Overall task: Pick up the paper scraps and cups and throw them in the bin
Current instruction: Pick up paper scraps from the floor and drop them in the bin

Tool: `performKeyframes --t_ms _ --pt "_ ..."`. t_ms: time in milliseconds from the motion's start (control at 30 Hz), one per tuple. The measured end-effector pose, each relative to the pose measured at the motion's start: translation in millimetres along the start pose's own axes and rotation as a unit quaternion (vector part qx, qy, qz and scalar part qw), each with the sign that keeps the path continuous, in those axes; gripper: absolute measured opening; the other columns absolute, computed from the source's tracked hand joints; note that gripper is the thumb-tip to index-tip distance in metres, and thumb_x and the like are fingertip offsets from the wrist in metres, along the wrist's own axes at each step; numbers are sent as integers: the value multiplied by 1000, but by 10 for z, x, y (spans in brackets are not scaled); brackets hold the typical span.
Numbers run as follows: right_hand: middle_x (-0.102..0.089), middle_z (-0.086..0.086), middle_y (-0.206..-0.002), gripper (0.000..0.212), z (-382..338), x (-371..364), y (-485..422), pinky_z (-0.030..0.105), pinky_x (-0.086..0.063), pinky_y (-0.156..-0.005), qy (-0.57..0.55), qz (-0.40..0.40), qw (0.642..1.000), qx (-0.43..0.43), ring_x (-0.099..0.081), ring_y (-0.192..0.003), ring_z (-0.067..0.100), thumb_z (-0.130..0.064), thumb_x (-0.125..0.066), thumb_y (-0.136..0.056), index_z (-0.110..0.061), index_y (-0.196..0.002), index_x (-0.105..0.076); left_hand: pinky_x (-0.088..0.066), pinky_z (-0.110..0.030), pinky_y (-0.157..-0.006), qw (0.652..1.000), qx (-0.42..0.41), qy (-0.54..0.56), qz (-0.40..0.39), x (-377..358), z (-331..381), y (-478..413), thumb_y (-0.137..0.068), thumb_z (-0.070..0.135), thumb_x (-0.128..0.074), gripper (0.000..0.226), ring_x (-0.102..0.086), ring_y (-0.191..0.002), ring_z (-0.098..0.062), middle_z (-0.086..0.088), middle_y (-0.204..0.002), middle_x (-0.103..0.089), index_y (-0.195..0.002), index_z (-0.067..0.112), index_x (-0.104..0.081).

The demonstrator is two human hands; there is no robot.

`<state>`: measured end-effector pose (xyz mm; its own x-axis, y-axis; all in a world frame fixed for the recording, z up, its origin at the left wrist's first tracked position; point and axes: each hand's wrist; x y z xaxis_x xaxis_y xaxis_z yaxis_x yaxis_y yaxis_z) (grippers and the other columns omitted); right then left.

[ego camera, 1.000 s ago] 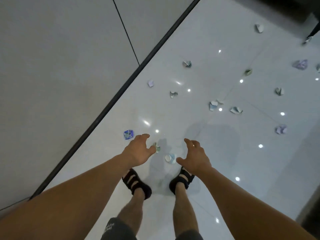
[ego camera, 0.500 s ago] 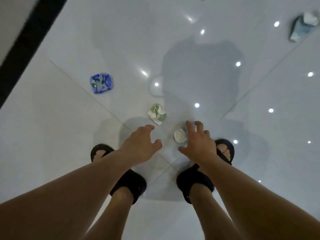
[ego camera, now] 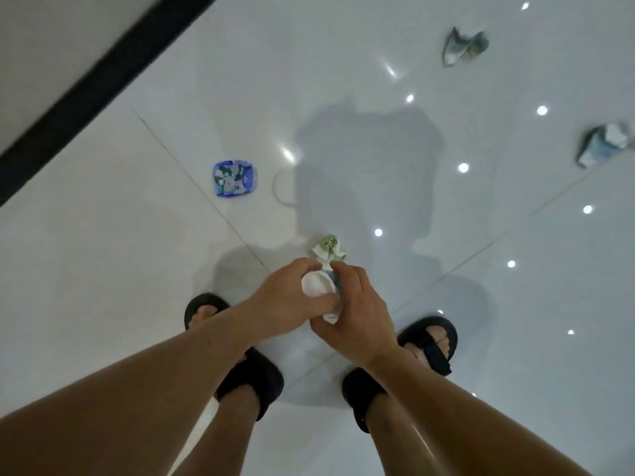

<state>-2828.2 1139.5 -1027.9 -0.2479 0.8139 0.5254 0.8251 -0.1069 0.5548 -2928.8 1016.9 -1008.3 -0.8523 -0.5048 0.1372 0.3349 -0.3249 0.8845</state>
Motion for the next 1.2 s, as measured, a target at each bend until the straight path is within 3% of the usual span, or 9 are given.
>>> performKeyframes --t_ms 133,200,267,367,467,600,733,1033,1200 --pt "-54 -1 -129 82 -169 121 -192 19 -40 -83 22 14 999 43 -59 -106 16 -47 -77 -69 -18 -137 -41 -45 -10 -61 999 -18 9 38 210 9 27 -68 43 -81 47 -60 -83 2 13 -95 -64 -105 33 -55" --pt "-46 0 -140 88 -168 76 -308 22 -41 -90 31 8 997 73 -52 -119 16 -56 -73 -70 -21 -141 -34 -44 -8 -58 997 -7 18 77 279 -98 -16 -71 35 -80 41 -60 -81 -2 10 -94 -63 -103 29 -54" --pt "-32 3 -151 94 -56 14 -452 31 -41 -99 85 12 993 82 -40 -131 21 -59 -70 -71 -23 -146 -27 -47 -17 -65 992 19 6 124 343 -258 -68 -73 31 -79 43 -60 -85 -11 6 -96 -62 -106 24 -53" --pt "-16 6 -157 97 152 -81 -712 44 -42 -100 220 21 975 26 -26 -138 31 -54 -71 -73 -30 -150 -18 -48 -32 -79 983 61 -41 169 429 -558 -144 -72 33 -77 52 -58 -92 -21 0 -101 -60 -114 17 -51" --pt "-22 7 -149 88 232 -308 -885 46 -47 -91 261 5 964 -41 -33 -126 33 -50 -73 -76 -31 -147 -25 -46 -31 -80 982 78 -34 166 470 -893 -143 -73 34 -75 56 -57 -93 -20 1 -103 -59 -120 19 -49" --pt "-38 12 -127 49 252 -596 -897 38 -48 -83 192 10 975 -113 -40 -111 33 -24 -64 -86 -15 -131 -48 -49 -36 -86 981 92 -29 167 506 -1145 -40 -75 34 -73 58 -58 -98 -21 1 -110 -59 -126 23 -46" --pt "-41 9 -125 51 95 -507 -703 30 -38 -77 144 18 981 -131 -42 -113 29 -21 -64 -82 -16 -130 -49 -44 -29 -80 983 76 -21 164 624 -1084 158 -77 33 -73 63 -55 -97 -18 1 -113 -56 -132 24 -43" --pt "-42 1 -129 61 -1564 849 -377 27 -39 -80 110 75 989 -58 -48 -110 22 -26 -67 -77 -22 -134 -46 -39 -25 -83 979 -14 -30 200 1409 122 1330 -80 35 -70 65 -47 -99 -12 1 -123 -52 -136 22 -39" --pt "-39 -2 -131 62 -2907 1639 143 30 -46 -82 174 74 982 18 -45 -116 20 -29 -65 -77 -24 -136 -44 -44 -28 -81 966 -63 -14 252 1995 764 2558 -79 30 -72 60 -53 -99 -17 -2 -118 -54 -130 19 -43"
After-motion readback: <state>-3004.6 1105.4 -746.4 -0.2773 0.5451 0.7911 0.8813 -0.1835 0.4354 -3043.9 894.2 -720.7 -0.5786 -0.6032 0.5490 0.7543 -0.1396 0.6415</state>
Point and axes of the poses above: each hand's wrist, its own y-axis away from the middle knuckle, its own x-axis out of the back of the hand, z = x × y
